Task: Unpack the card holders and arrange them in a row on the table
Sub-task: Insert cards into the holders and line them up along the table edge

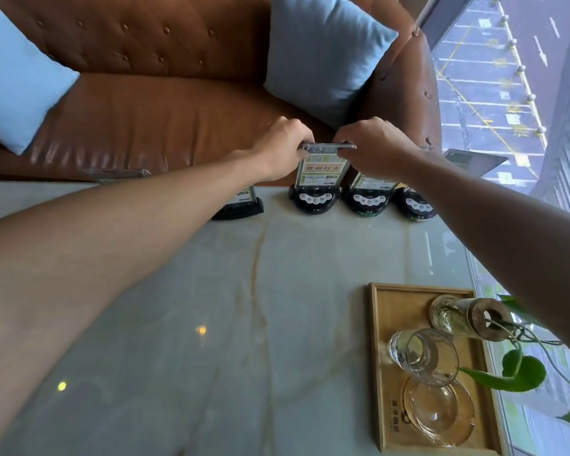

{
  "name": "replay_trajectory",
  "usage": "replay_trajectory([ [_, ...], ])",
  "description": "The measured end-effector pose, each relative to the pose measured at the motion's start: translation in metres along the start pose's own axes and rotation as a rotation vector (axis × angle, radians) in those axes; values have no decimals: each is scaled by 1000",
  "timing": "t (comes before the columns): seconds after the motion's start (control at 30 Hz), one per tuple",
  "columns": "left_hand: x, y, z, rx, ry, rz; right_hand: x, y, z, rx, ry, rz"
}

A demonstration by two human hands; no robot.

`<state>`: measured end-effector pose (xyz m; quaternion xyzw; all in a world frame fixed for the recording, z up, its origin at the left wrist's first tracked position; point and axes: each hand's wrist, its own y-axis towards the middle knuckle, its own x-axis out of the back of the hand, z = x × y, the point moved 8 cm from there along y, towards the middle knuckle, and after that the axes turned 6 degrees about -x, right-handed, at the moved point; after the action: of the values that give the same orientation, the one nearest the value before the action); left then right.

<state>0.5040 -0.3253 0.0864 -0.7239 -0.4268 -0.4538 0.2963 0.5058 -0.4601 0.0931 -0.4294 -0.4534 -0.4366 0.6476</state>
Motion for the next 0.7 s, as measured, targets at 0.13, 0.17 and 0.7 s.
replay_trajectory([
  [0.13, -2, 2, -1, 11, -20, -18, 0, -1, -4, -2, 13, -2],
  [0.17, -2, 3, -2, 8, -22, -21, 1, -1, -5, 0, 13, -3],
  [0.7, 0, 2, 2, 43, -44, 7, -2, -2, -2, -31, 14, 27],
])
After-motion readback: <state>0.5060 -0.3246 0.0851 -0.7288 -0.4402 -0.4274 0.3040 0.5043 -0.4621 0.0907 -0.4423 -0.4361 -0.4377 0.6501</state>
